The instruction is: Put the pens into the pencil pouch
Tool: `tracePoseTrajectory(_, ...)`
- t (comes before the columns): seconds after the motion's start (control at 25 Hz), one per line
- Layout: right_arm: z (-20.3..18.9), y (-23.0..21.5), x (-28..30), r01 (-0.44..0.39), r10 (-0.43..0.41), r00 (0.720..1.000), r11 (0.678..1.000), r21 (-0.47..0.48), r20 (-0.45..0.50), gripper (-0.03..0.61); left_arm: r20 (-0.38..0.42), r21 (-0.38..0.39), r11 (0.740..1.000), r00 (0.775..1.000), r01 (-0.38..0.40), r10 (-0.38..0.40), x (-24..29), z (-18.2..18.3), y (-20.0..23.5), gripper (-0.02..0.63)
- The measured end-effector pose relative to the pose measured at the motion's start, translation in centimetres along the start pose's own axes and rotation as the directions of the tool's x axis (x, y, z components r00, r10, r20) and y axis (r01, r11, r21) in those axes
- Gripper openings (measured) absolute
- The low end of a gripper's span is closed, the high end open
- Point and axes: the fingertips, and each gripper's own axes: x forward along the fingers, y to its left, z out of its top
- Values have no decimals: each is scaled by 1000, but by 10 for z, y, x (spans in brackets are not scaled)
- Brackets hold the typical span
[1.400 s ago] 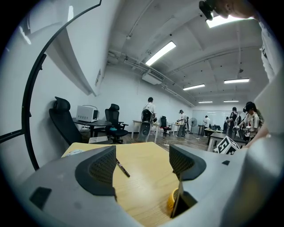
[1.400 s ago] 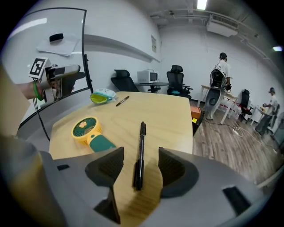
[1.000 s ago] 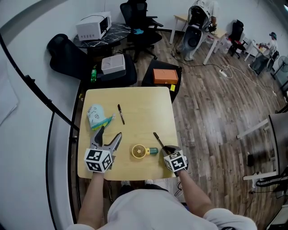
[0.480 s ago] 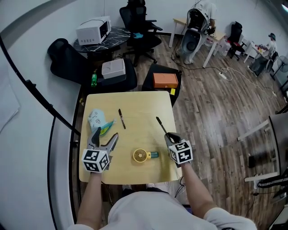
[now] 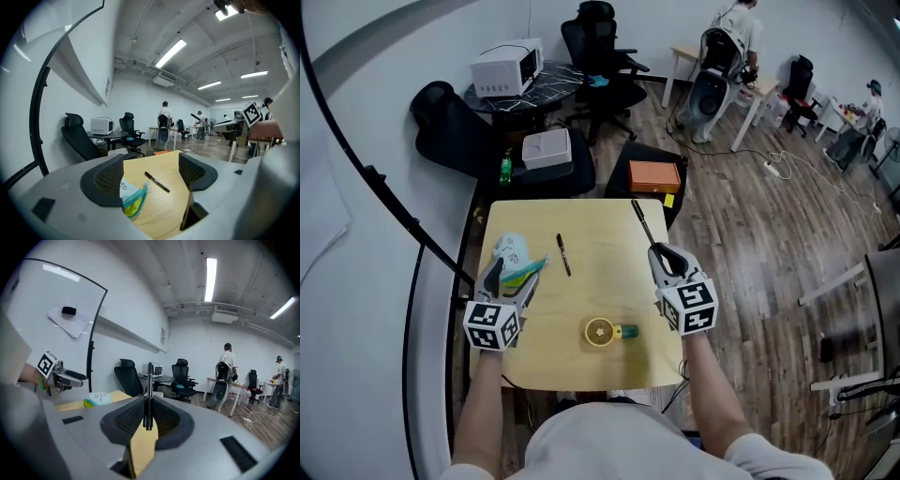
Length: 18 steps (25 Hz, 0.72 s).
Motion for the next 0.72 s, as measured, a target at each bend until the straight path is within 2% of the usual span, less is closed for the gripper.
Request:
tracePoseTrajectory(0.16, 15, 10, 3, -19, 20, 999, 1000, -13, 26, 58, -89, 49, 999, 996, 3, 1, 13, -17, 20, 347)
tracePoseTrajectory(0.28, 15, 18, 7, -32, 33, 999, 999, -14, 22, 58, -187, 105, 994, 982, 36, -16, 27, -38, 32, 347)
tracePoseTrajectory(0.52, 9, 26, 12, -38, 38, 999, 999, -12, -5, 58, -394, 259, 958, 919, 124, -13, 43, -90, 49, 347)
tracePoseTrajectory(0.72, 2, 21, 8, -15, 14, 1000, 1000, -8, -28, 58, -499, 359, 913, 866, 192, 14, 53, -113, 56, 344)
